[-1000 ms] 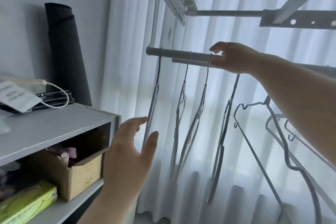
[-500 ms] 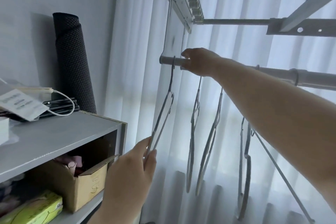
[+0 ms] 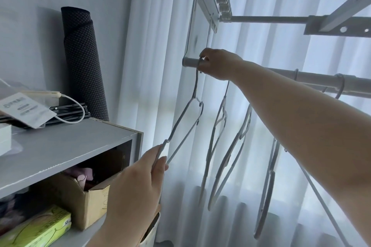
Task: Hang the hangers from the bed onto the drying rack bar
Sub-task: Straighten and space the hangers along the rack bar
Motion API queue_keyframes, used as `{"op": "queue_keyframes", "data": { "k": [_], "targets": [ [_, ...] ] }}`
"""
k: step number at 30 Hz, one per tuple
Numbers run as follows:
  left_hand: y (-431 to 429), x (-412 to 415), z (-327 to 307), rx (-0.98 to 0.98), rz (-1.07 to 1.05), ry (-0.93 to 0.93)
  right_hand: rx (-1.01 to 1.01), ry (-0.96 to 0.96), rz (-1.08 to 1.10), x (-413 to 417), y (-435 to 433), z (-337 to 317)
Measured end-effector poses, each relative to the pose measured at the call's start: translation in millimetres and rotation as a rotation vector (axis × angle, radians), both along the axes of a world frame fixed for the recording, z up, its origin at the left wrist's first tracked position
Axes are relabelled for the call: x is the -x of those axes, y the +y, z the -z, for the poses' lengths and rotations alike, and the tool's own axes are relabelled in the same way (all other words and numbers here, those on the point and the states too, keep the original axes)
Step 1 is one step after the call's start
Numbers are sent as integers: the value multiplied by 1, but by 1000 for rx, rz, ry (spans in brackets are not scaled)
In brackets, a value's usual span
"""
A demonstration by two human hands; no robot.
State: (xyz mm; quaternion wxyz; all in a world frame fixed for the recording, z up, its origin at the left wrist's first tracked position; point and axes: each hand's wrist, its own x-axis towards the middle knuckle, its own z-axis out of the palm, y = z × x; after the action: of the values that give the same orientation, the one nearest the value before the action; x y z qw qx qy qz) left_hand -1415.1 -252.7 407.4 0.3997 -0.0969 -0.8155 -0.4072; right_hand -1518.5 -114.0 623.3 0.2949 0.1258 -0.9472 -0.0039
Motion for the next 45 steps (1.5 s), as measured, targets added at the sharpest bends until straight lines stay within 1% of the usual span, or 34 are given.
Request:
{"op": "queue_keyframes", "data": {
  "k": [3, 10, 13, 16, 18, 20, 24, 27, 29, 34, 41, 45],
  "targets": [
    [-5, 1, -3, -18, -37, 9, -4, -4, 1, -1, 2, -1],
    [-13, 2, -8, -94, -52, 68, -11, -7, -4, -1, 4, -1],
    [-15, -1, -10, -101, -105, 162, -12, 9, -18, -6, 9, -4],
    [-10, -10, -15, -81, -119, 352, -3, 24, -22, -14, 21, -9],
    [-3, -16, -17, -57, -76, 465, -5, 33, -7, -20, 32, -11],
    [6, -21, -18, -46, -3, 511, 3, 31, 10, -27, 43, -10],
    [26, -29, -17, 30, 125, 513, -11, 19, 74, -36, 66, -8],
    [40, -33, -18, 100, 174, 467, -12, -8, 129, -44, 79, -7],
    [49, -35, -19, 159, 154, 445, -20, -25, 155, -50, 86, -7],
    [61, -35, -17, 320, -11, 383, -37, -48, 147, -62, 95, -6],
    [70, -29, -6, 358, -49, 359, -51, -59, 103, -61, 102, -6],
    [70, -28, -6, 338, -71, 382, -30, -47, 93, -62, 104, -9]
  ]
}}
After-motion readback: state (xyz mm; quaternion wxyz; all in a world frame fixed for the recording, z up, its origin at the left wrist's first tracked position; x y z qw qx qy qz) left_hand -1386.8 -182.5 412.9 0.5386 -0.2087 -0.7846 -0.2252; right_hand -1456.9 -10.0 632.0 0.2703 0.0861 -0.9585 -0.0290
